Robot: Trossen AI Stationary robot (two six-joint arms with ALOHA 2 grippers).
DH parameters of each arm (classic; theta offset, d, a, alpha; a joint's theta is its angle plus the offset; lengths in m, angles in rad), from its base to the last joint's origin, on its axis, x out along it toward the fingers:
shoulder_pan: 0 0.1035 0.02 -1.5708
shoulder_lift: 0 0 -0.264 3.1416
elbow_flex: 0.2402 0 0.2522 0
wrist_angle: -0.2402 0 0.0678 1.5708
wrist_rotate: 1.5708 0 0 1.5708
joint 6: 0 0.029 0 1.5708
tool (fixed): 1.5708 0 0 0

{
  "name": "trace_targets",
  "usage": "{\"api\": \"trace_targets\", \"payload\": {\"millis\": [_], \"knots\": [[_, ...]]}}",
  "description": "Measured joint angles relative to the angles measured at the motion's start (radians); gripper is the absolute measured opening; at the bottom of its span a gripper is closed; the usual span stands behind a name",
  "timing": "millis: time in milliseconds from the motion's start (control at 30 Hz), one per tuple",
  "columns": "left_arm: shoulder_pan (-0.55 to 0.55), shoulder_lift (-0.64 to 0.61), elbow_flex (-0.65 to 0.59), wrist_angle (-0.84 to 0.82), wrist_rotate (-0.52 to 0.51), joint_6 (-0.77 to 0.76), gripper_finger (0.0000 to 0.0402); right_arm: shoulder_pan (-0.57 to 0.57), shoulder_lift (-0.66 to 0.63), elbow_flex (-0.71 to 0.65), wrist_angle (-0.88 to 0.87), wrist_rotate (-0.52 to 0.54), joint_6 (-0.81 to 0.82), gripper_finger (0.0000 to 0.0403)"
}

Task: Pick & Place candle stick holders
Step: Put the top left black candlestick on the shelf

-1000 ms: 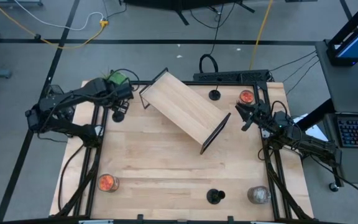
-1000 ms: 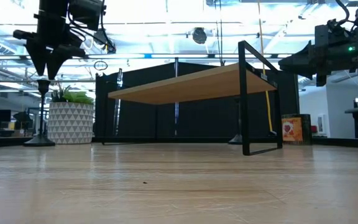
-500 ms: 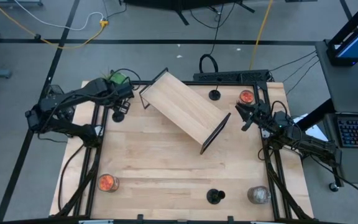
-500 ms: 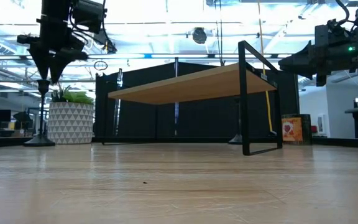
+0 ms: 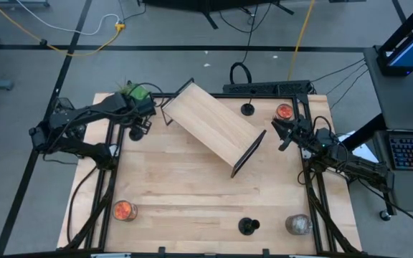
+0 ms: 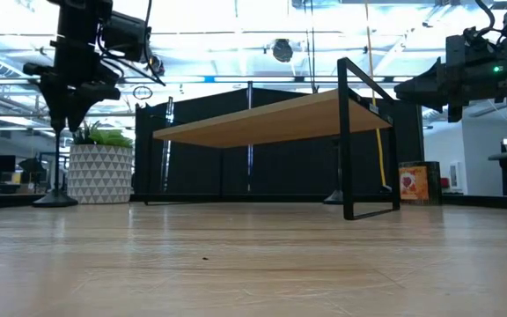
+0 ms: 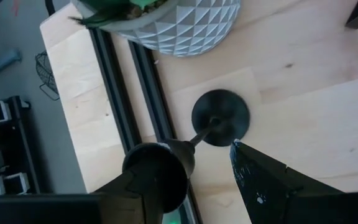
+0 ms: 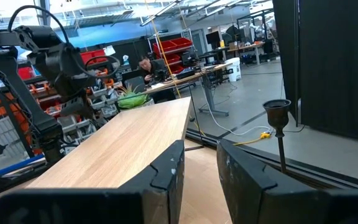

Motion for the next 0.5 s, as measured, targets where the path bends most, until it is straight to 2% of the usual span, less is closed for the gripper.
{"api": "trace_targets", "payload": {"millis": [133,300,400,500], "knots": [[0.020,0.002,0.000,0.011,0.000,0.018,0.0147,0.000,0.000,0.000,0.000,0.000,0.000,0.0091],[0.057,0.002,0.000,0.016,-0.004,0.042,0.0065,0.000,0.000,0.000,0.000,0.000,0.000,0.0091],[0.072,-0.001,0.007,0.039,0.029,0.052,0.0021,0.000,0.000,0.000,0.000,0.000,0.000,0.0091],[0.085,-0.001,0.006,0.062,0.044,0.058,0.0018,0.000,0.000,0.000,0.000,0.000,0.000,0.0091]]}}
